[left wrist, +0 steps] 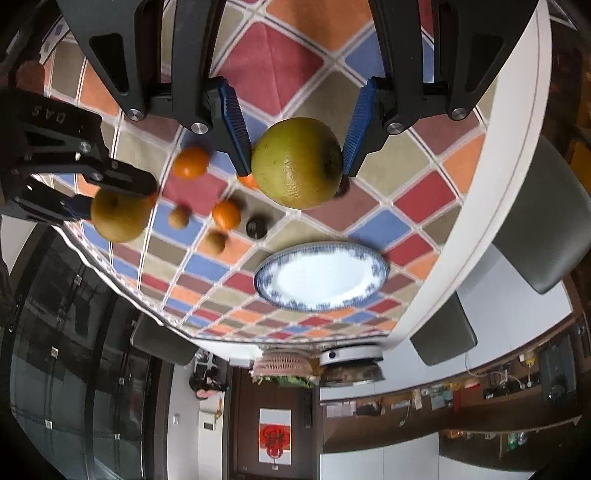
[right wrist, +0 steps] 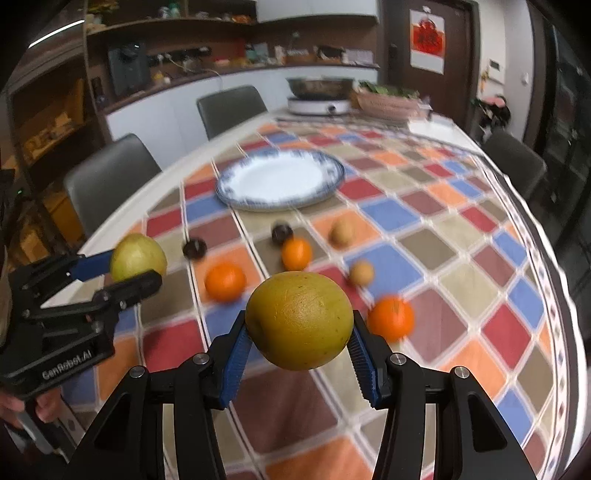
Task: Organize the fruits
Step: 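Carry the apple with the left tool onto the plate while the right tool places the grapefruit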
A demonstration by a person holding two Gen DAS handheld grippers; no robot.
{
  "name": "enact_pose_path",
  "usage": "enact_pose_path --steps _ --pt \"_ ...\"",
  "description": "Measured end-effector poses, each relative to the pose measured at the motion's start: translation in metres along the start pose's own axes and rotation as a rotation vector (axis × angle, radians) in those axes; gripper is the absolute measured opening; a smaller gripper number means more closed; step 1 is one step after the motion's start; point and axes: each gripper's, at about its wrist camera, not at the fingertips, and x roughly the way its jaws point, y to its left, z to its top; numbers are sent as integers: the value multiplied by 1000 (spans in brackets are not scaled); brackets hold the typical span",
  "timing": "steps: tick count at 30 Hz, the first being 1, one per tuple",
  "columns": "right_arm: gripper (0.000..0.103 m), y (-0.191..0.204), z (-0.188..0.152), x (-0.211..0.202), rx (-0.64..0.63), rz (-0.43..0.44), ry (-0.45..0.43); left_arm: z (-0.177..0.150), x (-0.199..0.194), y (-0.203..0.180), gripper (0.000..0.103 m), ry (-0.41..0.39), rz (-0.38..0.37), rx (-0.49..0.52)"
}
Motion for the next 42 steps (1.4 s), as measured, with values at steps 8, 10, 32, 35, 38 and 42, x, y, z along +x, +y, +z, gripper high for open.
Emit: enact_pose_path --steps 8,10,32,35,38,42 --pt "52 3 62 15 -87 41 -58 41 16 17 50 -27 2 0" --pt "52 4 74 21 -99 50 -61 54 26 24 50 -27 0 -3" --pt "52 -20 169 183 -123 118 130 120 182 75 50 158 -41 -29" --pt "52 -20 169 192 -130 112 143 118 192 76 50 184 -41 -33" --pt "52 -18 168 200 -144 106 163 115 197 77 50 198 -37 -33" --pt "52 -20 166 206 -138 110 170 115 200 78 50 205 -40 -30"
